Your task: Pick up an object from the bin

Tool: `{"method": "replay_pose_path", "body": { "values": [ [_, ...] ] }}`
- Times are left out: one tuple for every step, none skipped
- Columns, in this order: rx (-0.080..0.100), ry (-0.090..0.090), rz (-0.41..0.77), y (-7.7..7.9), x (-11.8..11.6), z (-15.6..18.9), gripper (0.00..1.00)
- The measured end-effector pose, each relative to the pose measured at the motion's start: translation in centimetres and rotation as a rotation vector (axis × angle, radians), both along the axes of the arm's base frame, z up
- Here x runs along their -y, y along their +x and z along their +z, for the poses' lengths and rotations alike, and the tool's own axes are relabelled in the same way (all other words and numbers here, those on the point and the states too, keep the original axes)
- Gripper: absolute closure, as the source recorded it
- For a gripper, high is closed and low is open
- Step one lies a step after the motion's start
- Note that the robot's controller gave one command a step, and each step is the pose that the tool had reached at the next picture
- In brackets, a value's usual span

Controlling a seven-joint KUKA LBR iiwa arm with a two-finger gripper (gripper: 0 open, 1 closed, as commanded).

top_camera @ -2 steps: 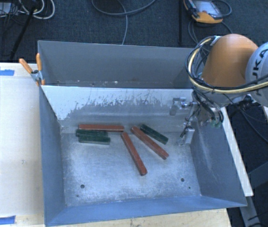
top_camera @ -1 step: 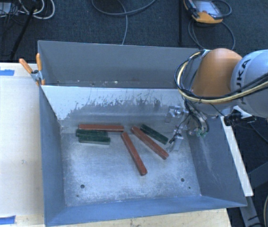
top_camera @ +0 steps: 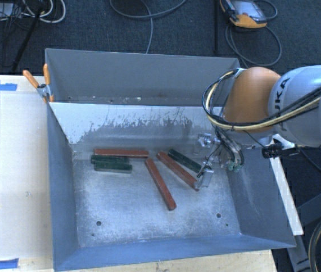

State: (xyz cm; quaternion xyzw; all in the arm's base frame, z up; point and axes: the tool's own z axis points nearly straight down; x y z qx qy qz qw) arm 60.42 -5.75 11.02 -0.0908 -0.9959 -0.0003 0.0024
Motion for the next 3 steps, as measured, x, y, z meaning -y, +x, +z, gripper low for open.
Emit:
{"method": "replay_pose_path", "body": {
  "values": [
    [0.002,-0.001,-0.188,-0.8,-0.8,1.1,0.0],
    [0.007,-0.002,-0.18,-0.7,-1.5,-3.2,0.0],
    [0.016,0.0,-0.325,-2.3,-1.7,-3.6,1.0]
  ]
}}
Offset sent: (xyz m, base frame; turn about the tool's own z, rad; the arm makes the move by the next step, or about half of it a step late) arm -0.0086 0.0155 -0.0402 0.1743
